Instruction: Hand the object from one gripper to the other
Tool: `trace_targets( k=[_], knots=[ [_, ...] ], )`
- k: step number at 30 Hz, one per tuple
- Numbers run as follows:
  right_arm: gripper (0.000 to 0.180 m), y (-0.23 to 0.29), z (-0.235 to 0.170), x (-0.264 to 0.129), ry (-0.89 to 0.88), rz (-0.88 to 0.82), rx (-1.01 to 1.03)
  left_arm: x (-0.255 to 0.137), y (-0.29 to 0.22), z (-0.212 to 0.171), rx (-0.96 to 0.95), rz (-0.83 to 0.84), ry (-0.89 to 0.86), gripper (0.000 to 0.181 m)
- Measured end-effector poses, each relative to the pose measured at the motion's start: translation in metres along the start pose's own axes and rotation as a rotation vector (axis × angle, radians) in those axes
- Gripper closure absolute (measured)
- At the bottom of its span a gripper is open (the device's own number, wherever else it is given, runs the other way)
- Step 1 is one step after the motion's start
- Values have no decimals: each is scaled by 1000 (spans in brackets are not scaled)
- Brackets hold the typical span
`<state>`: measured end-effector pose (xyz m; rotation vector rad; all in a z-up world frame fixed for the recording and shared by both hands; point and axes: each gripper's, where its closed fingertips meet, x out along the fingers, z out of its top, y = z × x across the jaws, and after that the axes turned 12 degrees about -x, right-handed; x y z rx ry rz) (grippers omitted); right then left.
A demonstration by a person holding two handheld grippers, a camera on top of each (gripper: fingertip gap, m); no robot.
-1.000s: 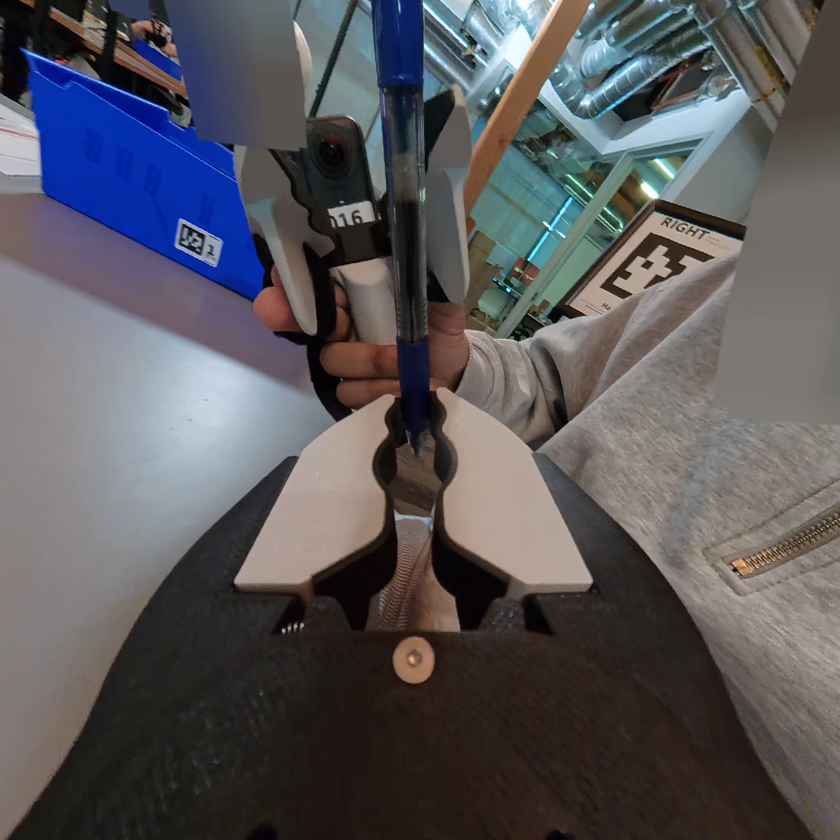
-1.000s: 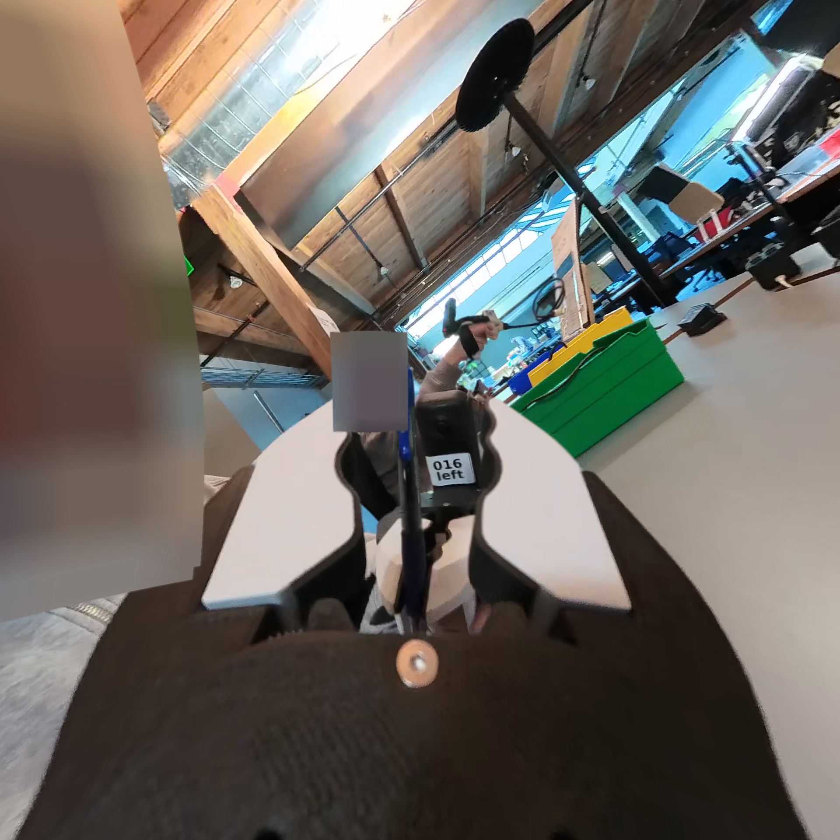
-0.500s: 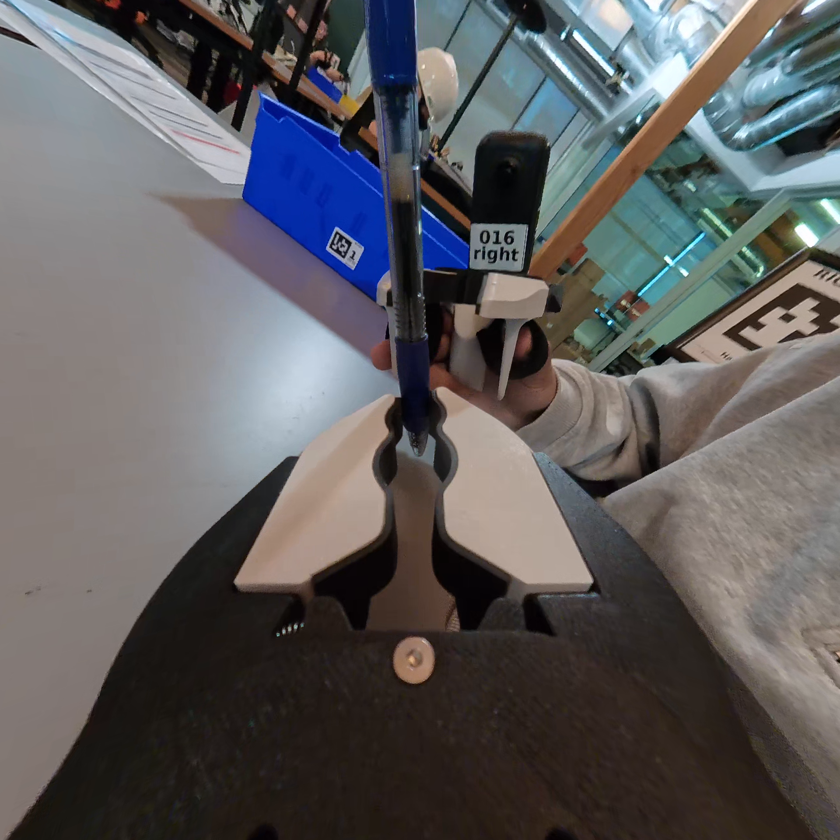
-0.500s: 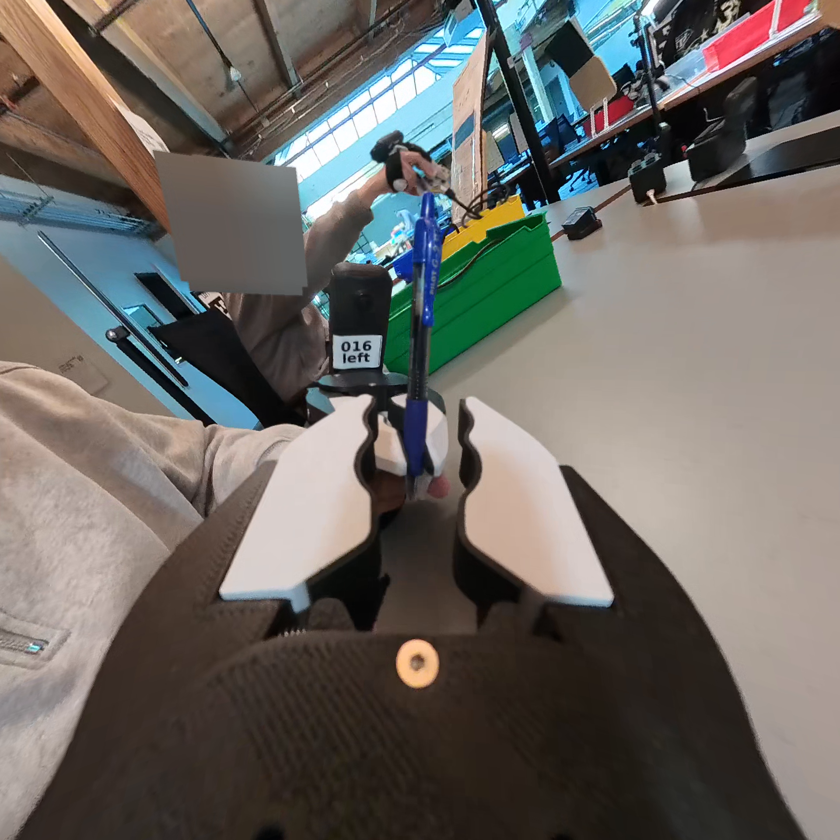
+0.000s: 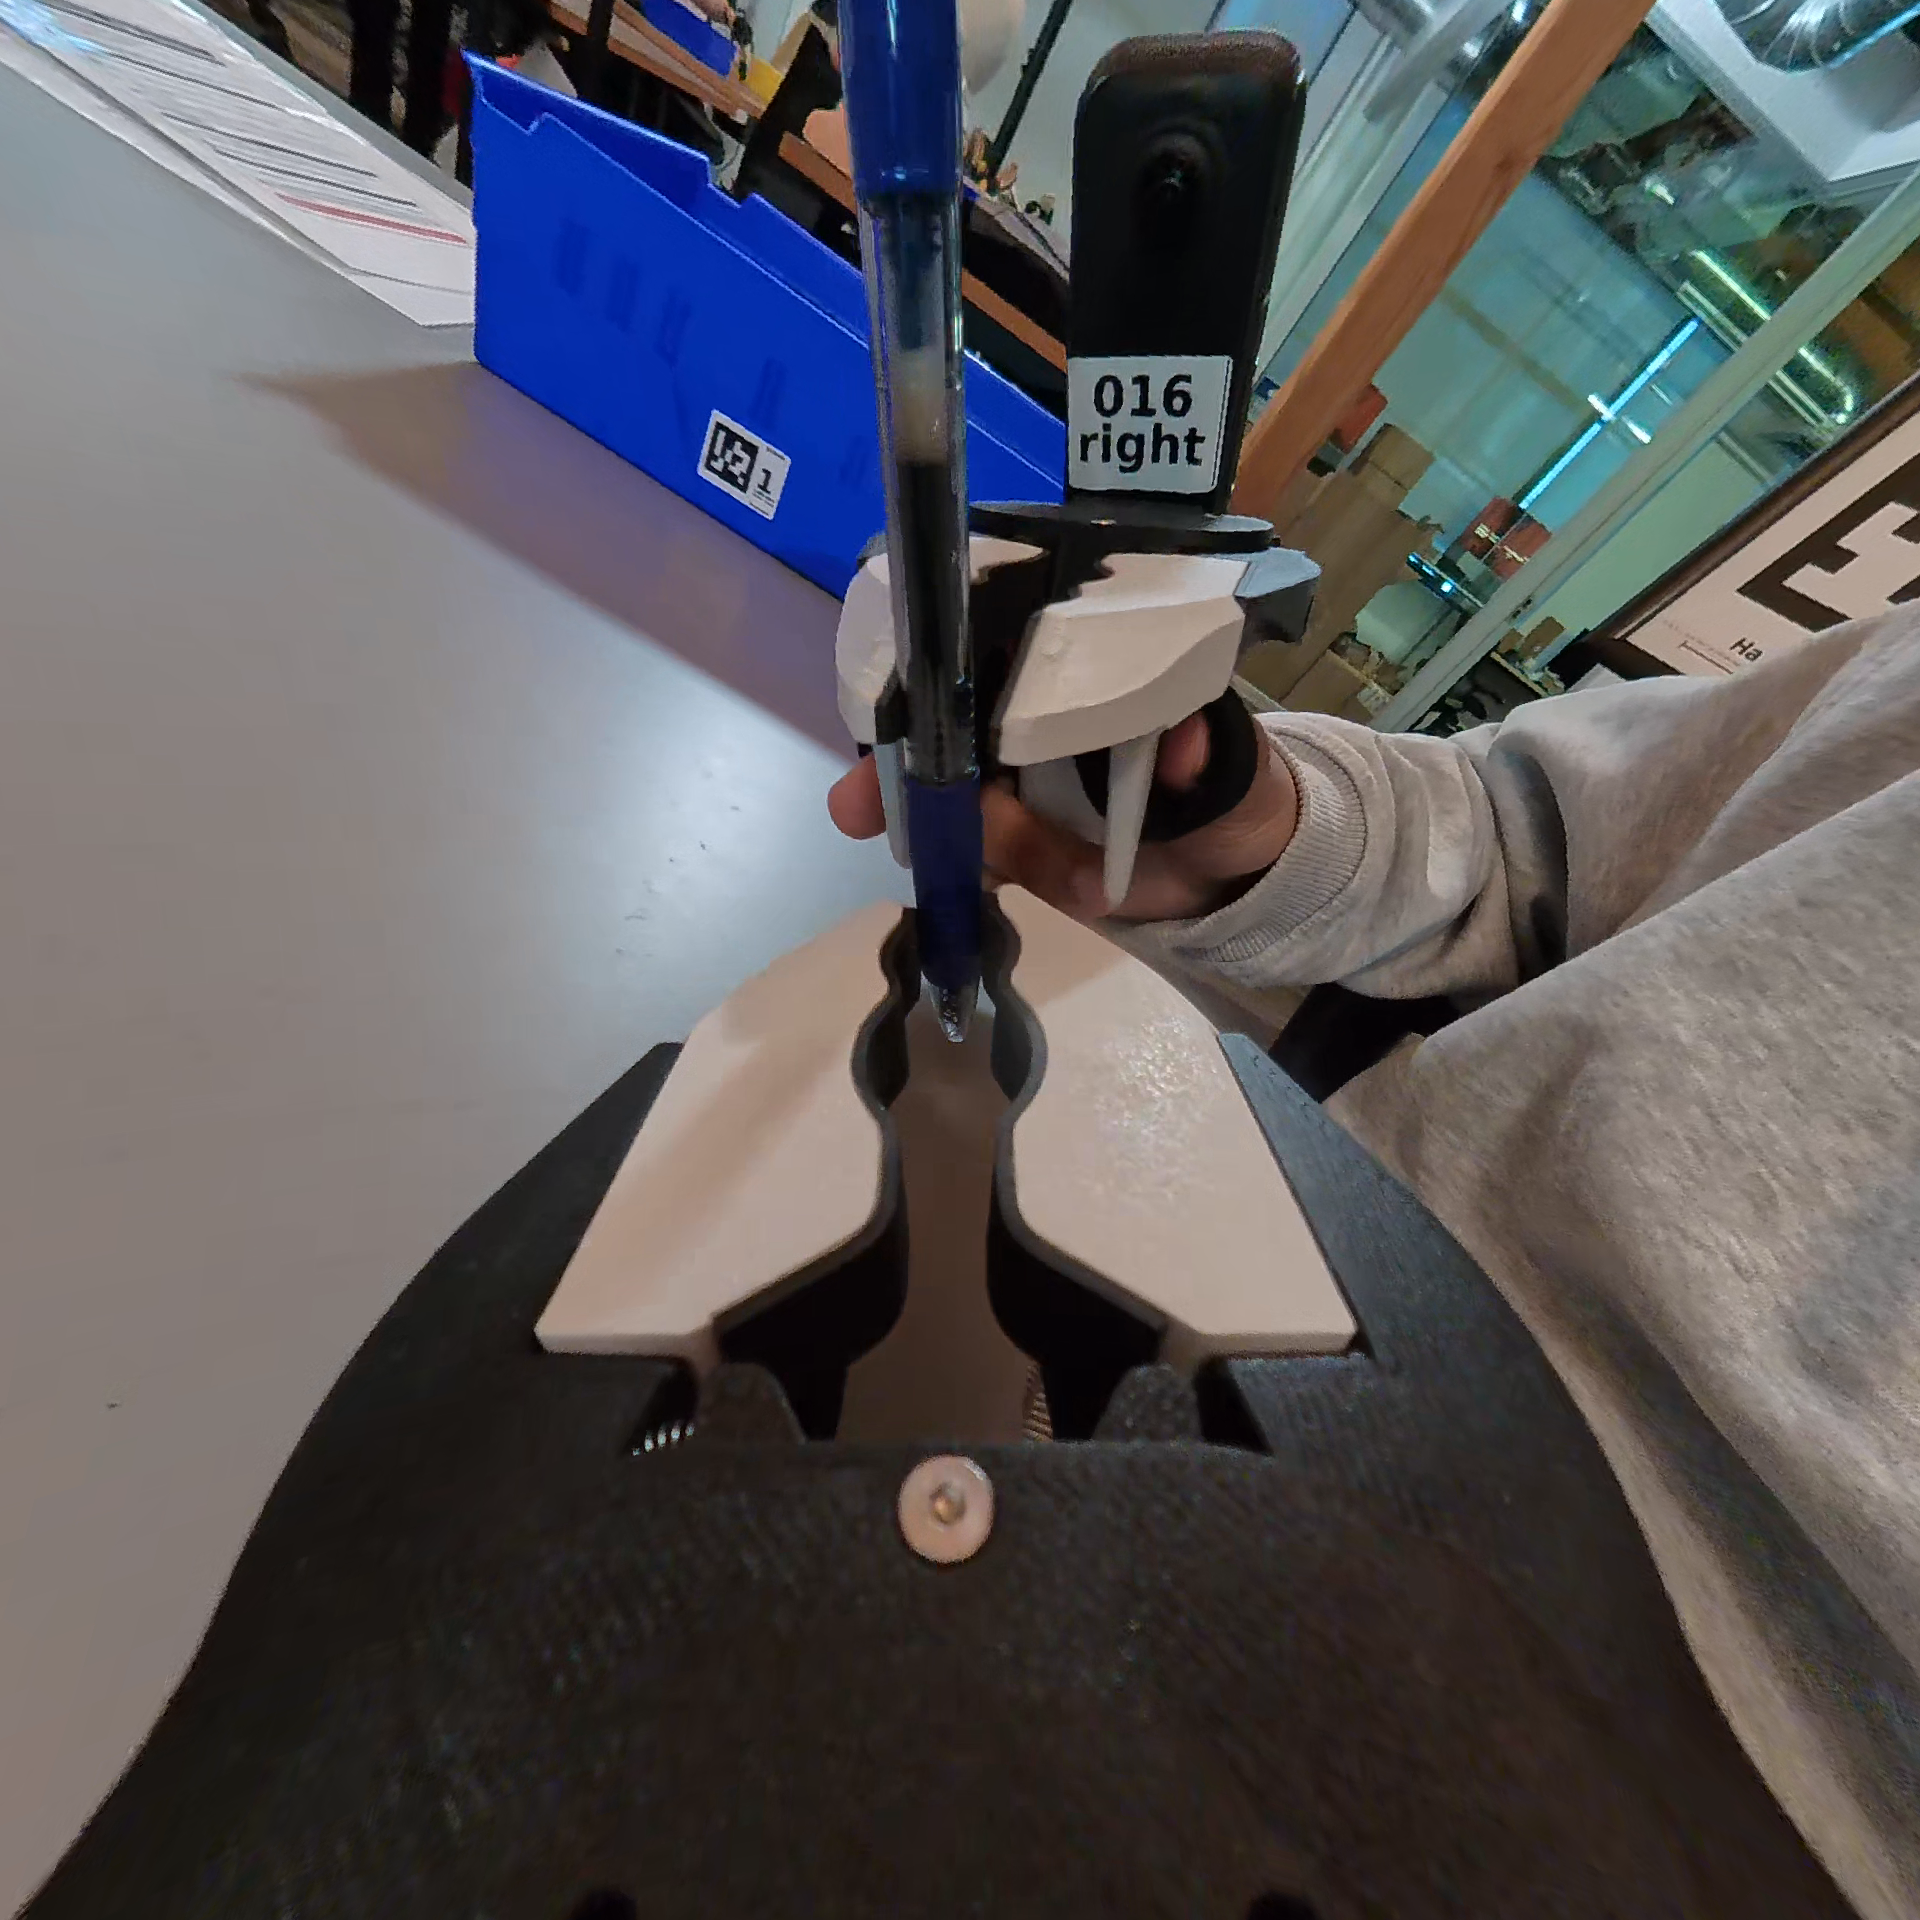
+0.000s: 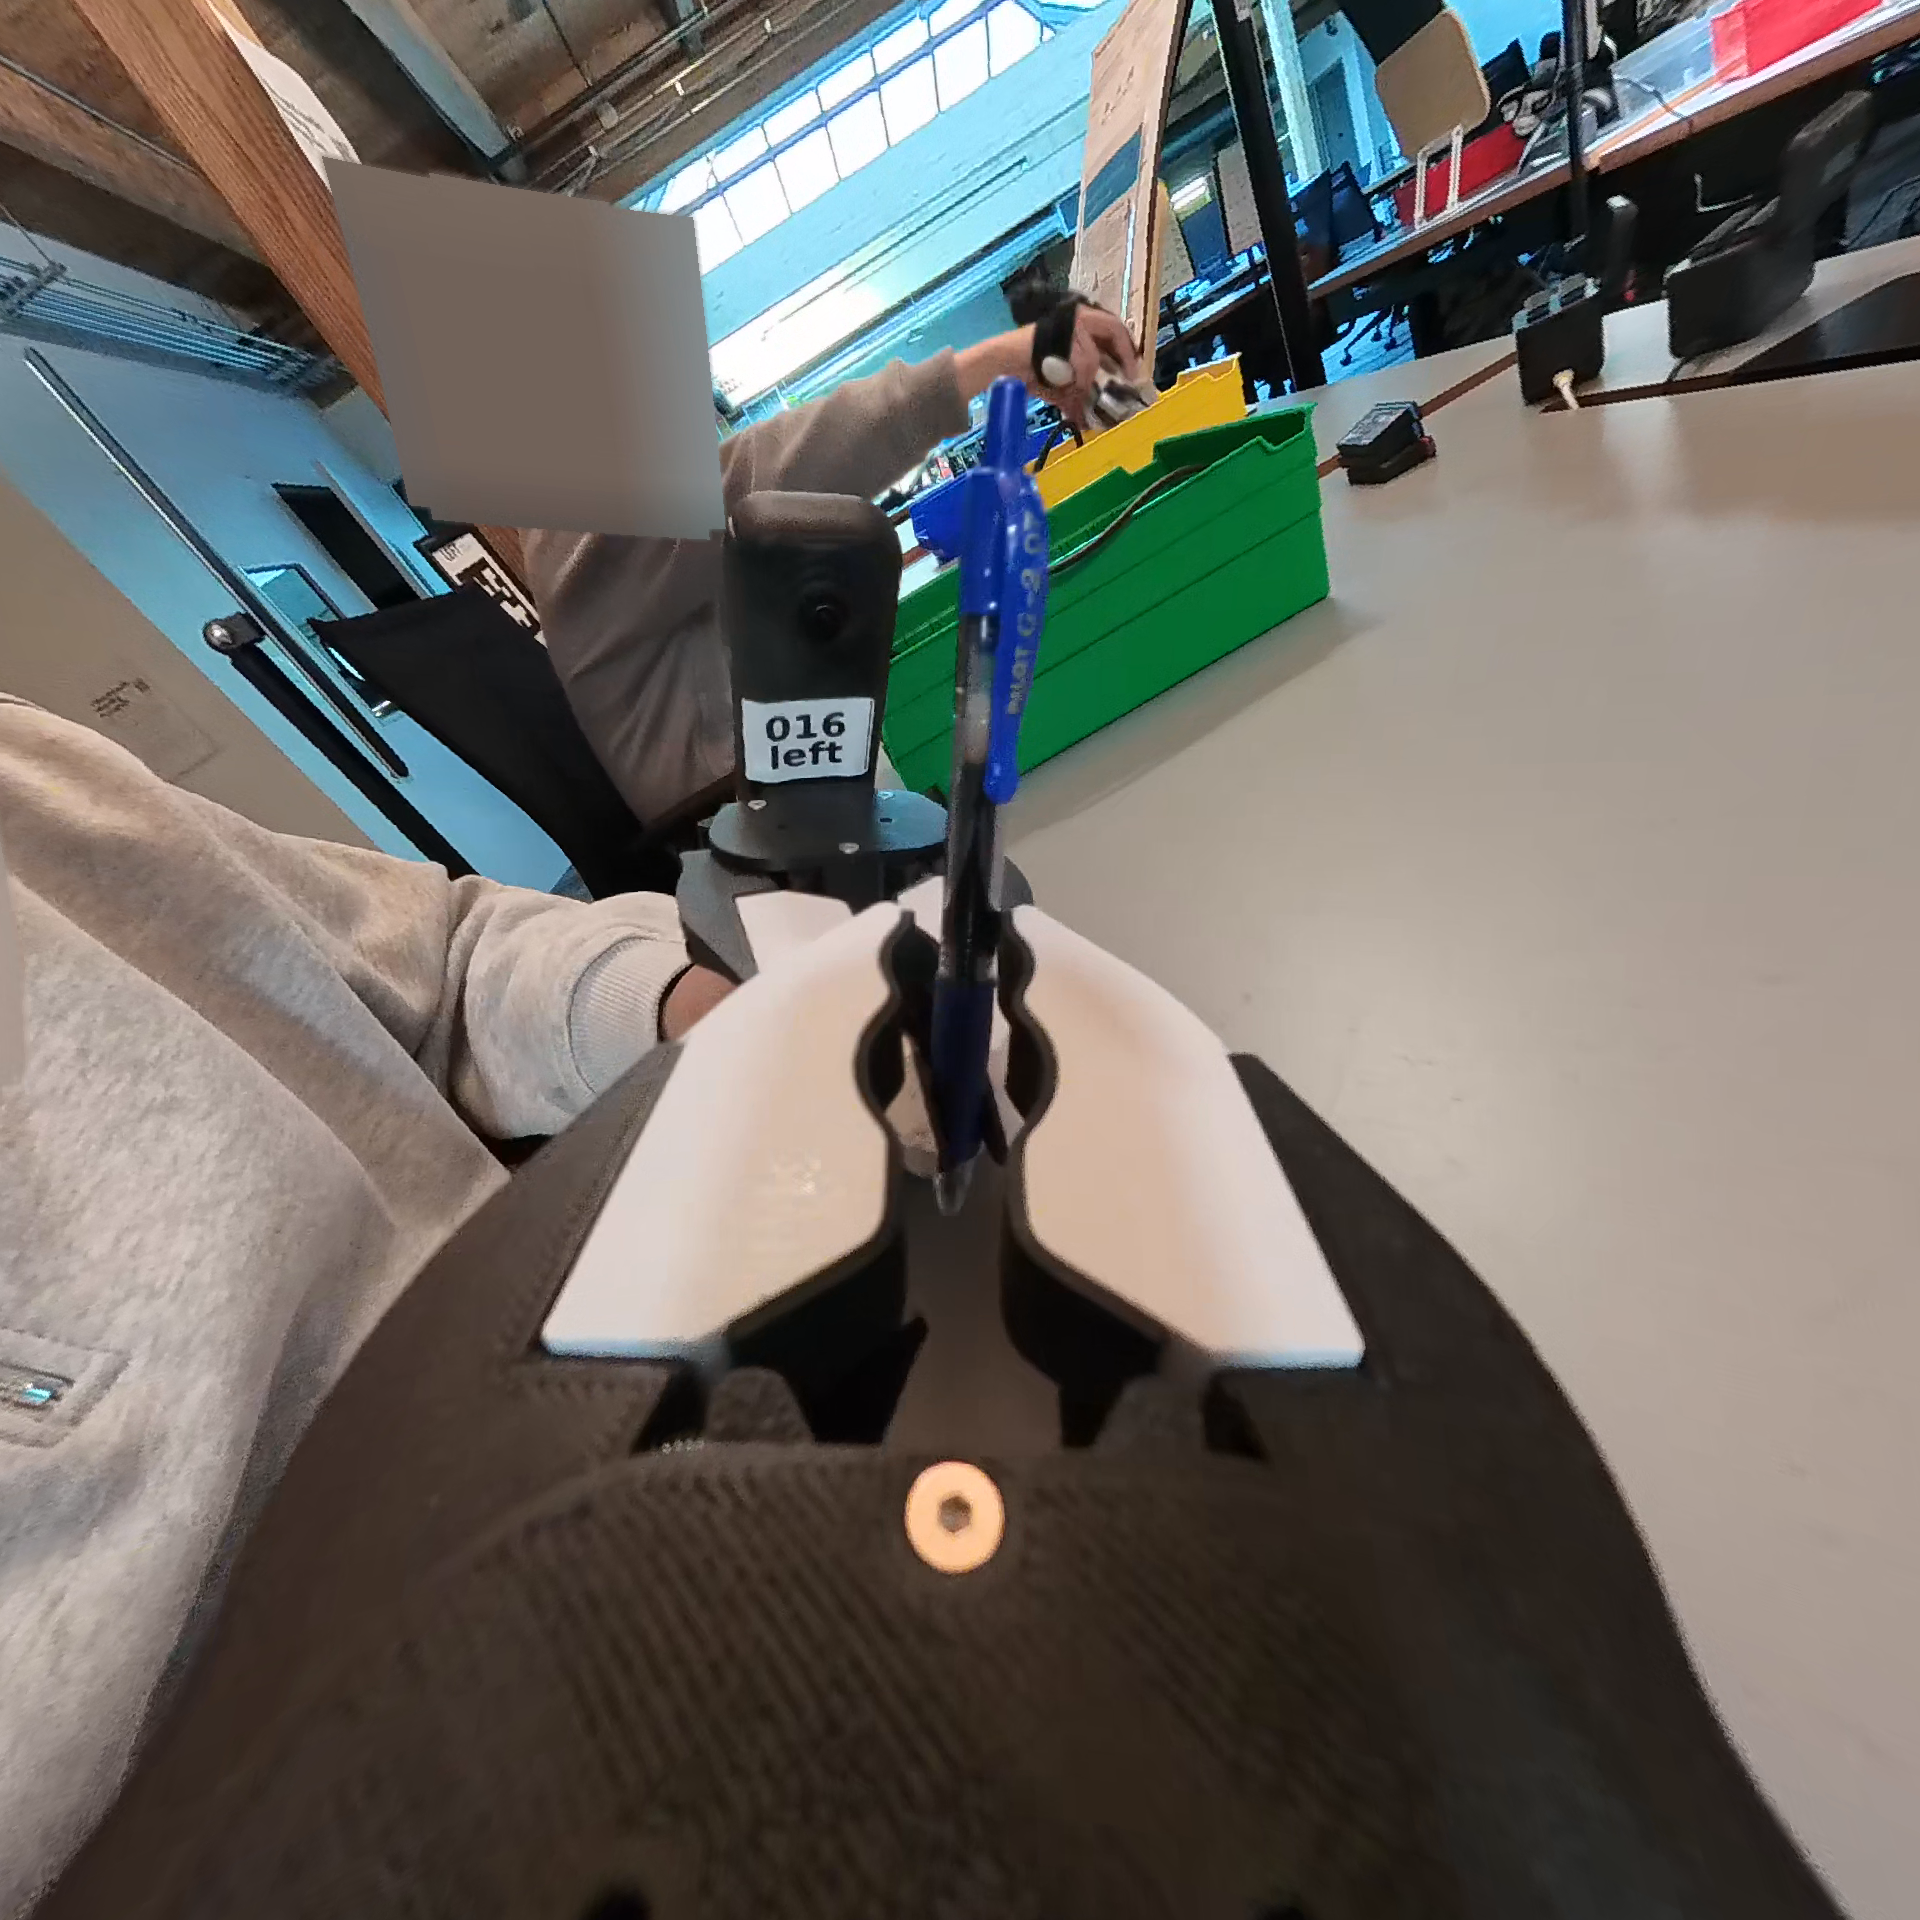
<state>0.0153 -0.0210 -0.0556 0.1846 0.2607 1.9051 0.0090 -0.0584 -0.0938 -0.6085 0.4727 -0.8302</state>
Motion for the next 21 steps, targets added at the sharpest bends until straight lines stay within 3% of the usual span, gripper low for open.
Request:
trace_targets(
  k=[11,16,21],
  knots=[
    [169,-1,4,-2,-14,-7,-6,0,-3,1,-11,-30,-19,169],
    [169,-5,10,-7,-47,-18,11,-1,-6,6,-23,-56,-52,153],
    [169,-11,16,-13,-90,-23,62,1,-8,4,-29,-67,-43,151]
  ],
)
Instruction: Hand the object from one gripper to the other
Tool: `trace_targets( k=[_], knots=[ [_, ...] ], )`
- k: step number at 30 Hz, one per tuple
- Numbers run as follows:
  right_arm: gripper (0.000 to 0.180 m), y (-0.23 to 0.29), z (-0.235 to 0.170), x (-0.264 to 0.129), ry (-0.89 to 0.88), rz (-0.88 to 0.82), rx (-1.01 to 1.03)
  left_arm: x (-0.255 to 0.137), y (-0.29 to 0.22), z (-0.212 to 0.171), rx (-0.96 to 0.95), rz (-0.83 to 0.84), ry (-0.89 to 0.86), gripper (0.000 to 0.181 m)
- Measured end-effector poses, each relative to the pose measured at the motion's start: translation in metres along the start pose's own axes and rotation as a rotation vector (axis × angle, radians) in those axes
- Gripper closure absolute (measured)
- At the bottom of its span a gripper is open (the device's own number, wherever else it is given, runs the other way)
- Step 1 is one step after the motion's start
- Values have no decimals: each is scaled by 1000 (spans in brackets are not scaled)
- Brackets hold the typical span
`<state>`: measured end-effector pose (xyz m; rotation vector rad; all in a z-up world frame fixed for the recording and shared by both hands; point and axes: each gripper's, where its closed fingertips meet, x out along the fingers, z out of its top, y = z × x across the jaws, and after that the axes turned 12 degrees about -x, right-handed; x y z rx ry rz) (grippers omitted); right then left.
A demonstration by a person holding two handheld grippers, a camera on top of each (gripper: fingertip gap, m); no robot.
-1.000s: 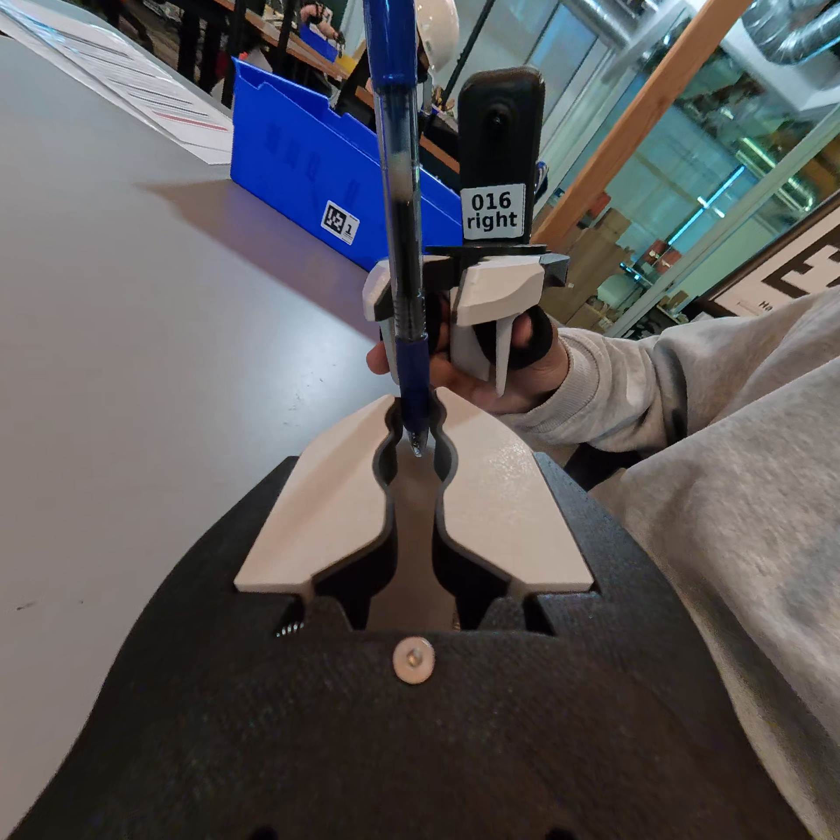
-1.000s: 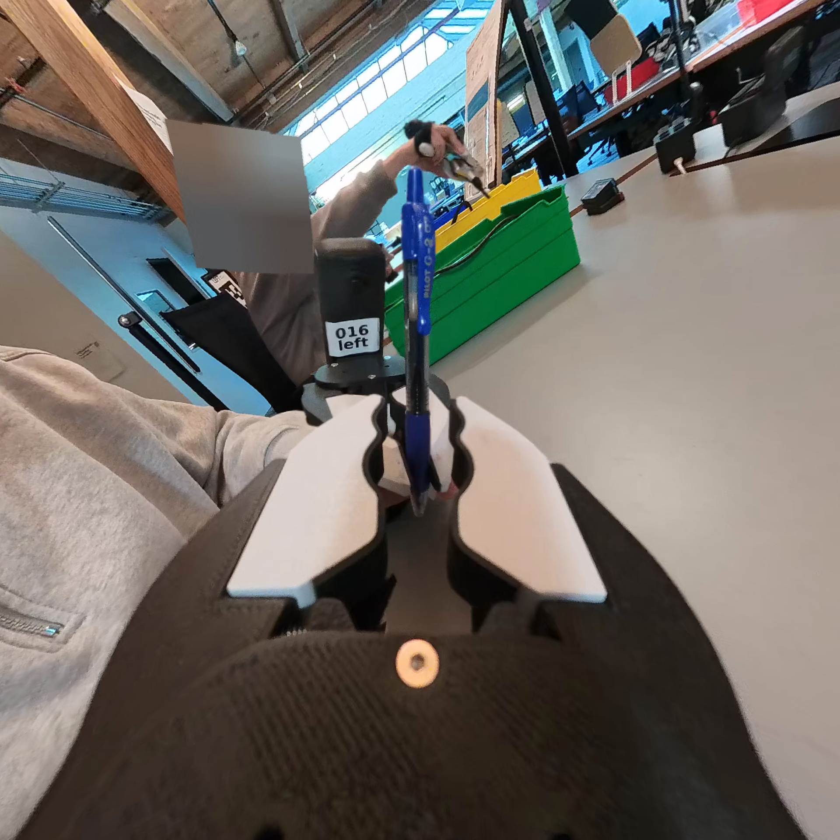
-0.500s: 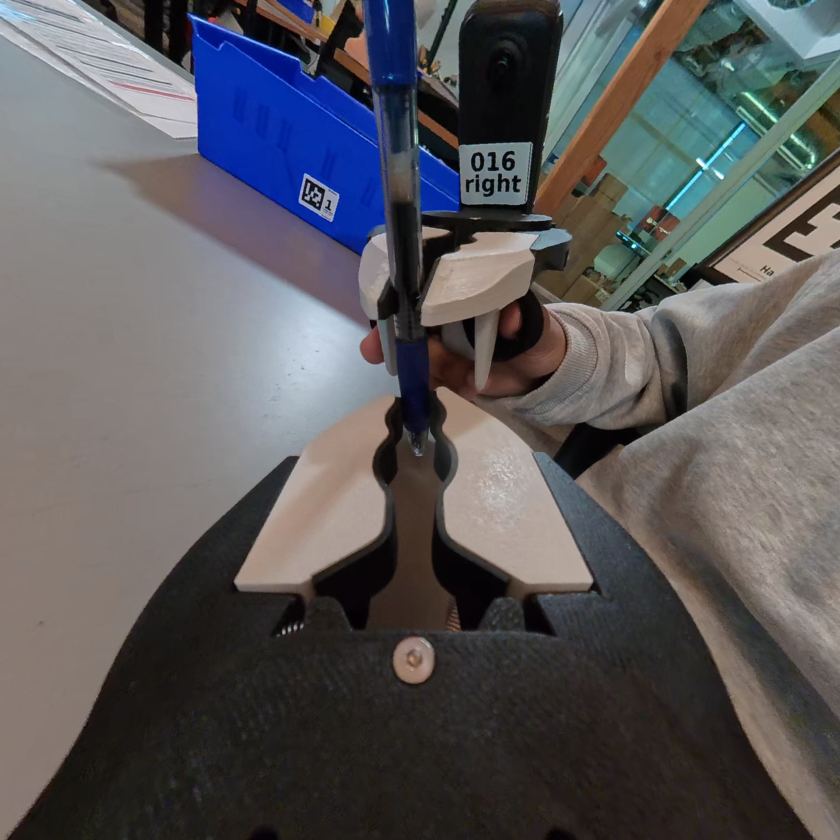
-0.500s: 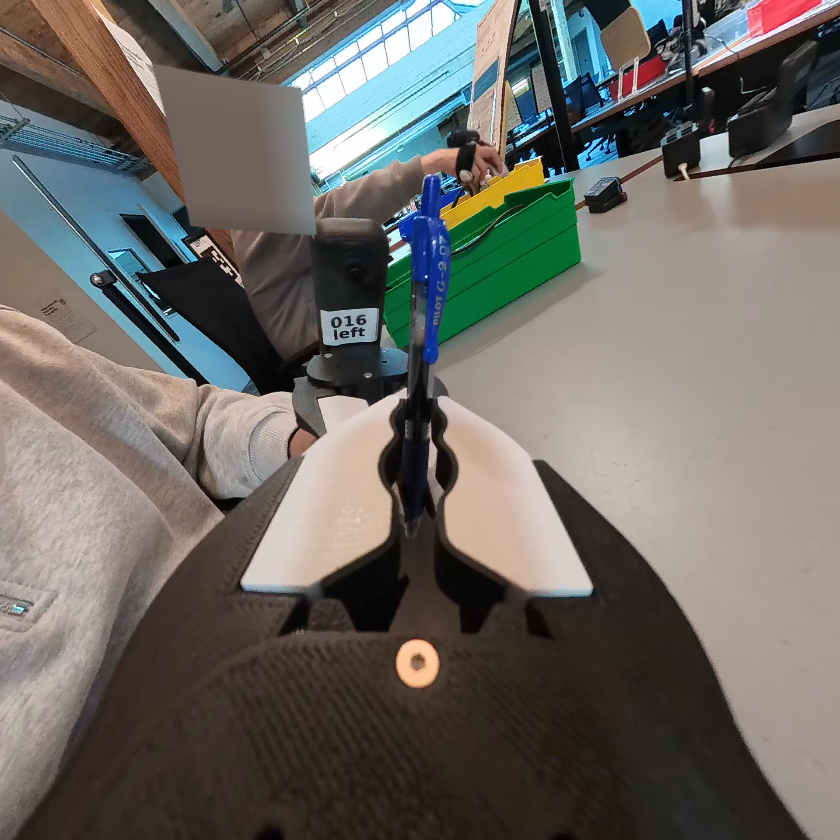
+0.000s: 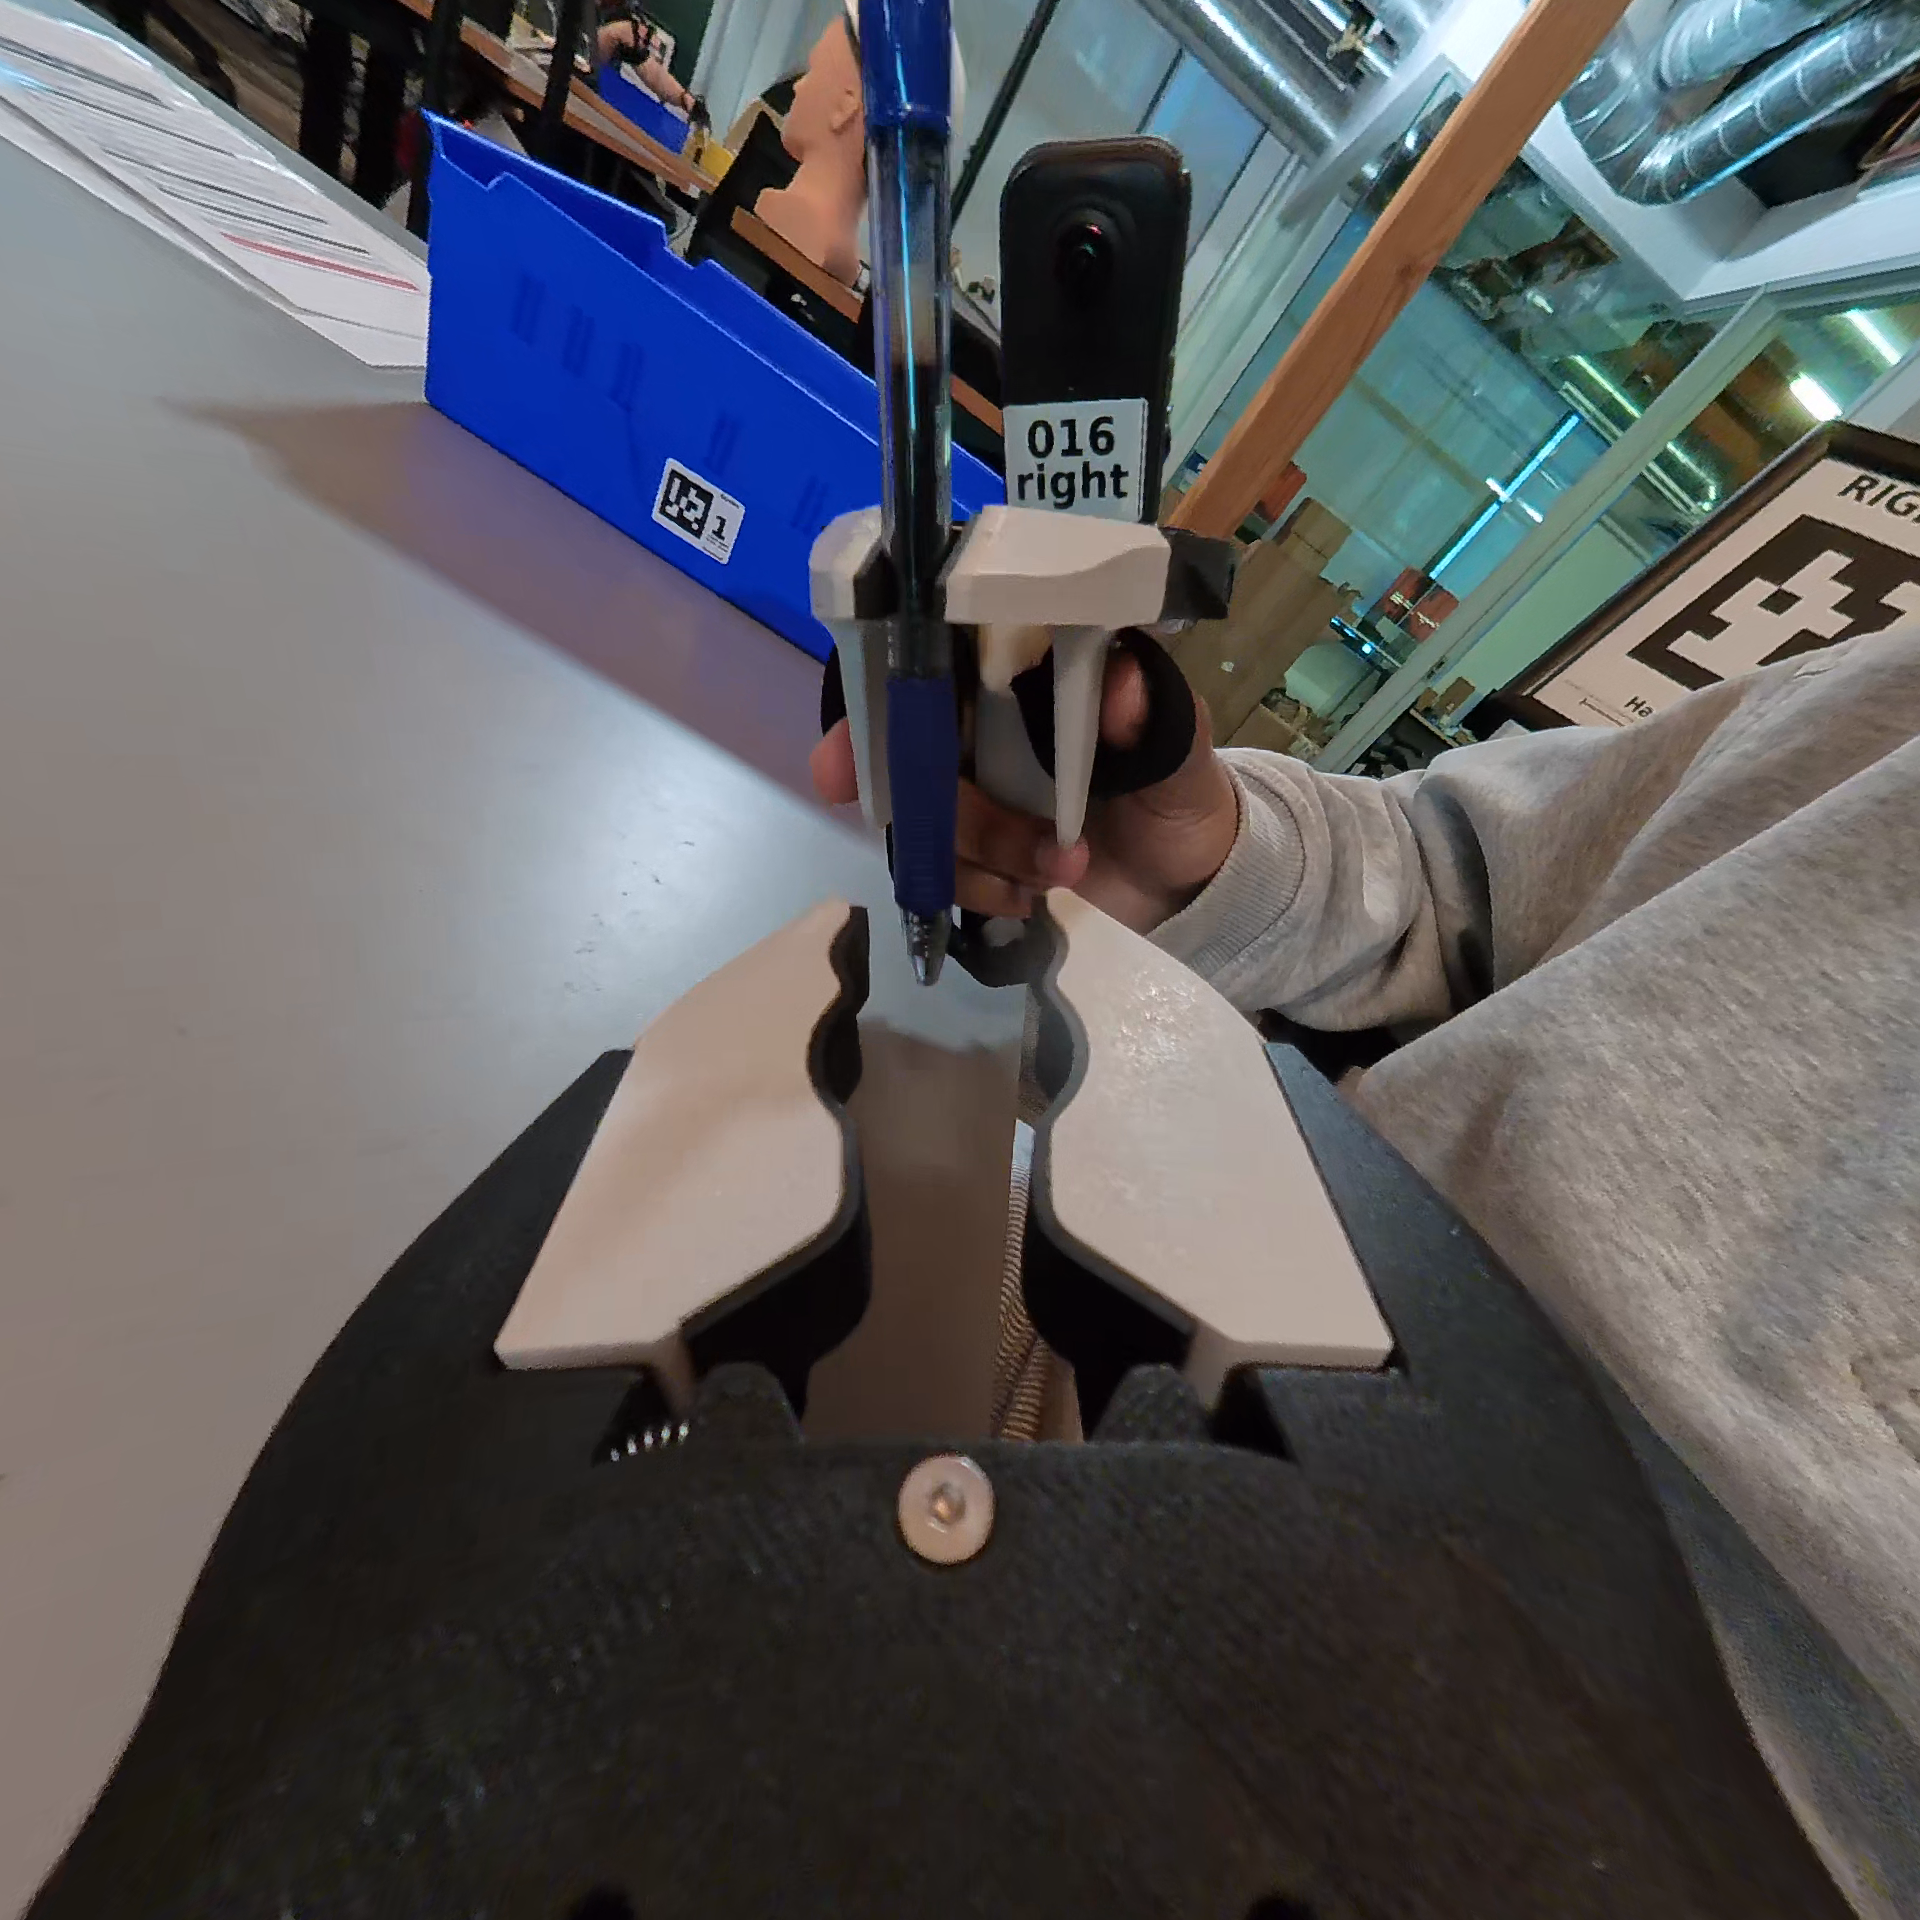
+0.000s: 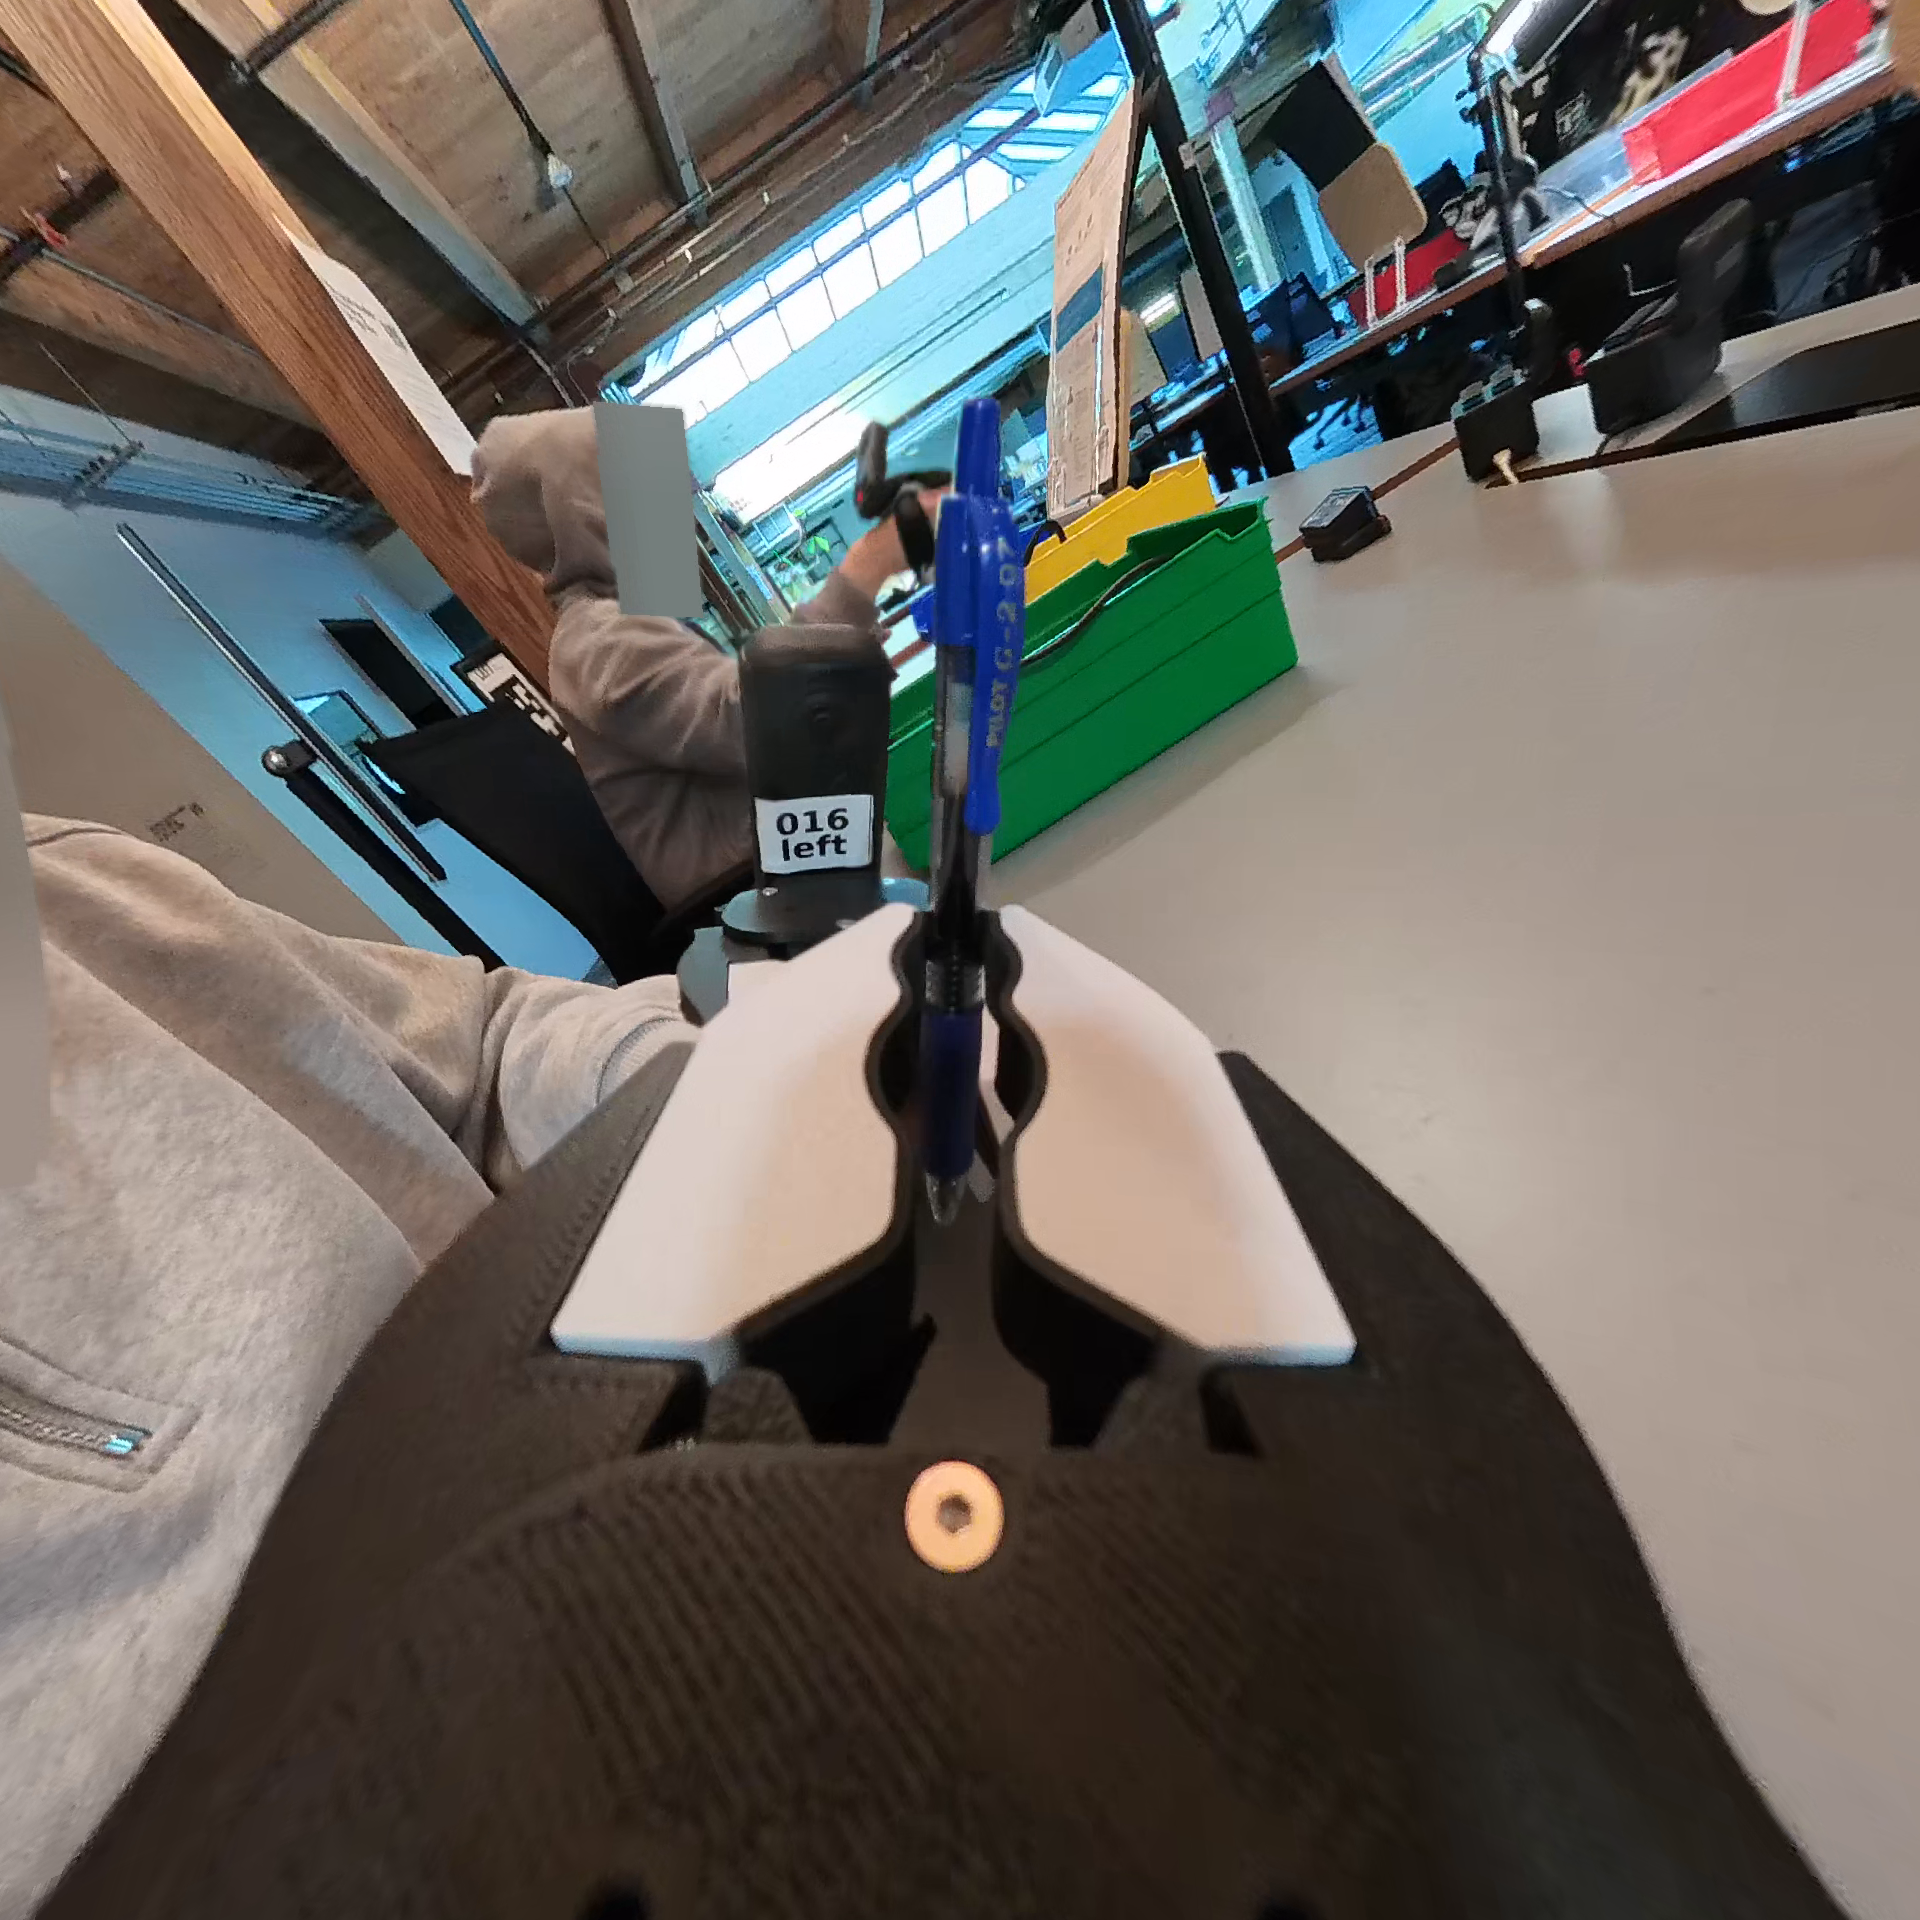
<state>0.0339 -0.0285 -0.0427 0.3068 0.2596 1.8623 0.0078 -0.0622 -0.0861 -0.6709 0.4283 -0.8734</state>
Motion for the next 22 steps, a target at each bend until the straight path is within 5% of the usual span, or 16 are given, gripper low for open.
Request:
trace_targets(
  k=[7,12,18,22],
  knots=[
    [169,1,13,-4,-26,-14,-10,0,1,0,-7,1,-6,149],
    [169,0,79,-35,-84,-125,-160,-1,1,4,-18,-2,-29,148],
    [169,-81,146,-176,117,-705,-313,1,-2,3,-26,-10,-30,149],
    [169,-143,121,-317,362,-1129,-161,3,-3,2,-30,-16,-22,149]
  ],
)
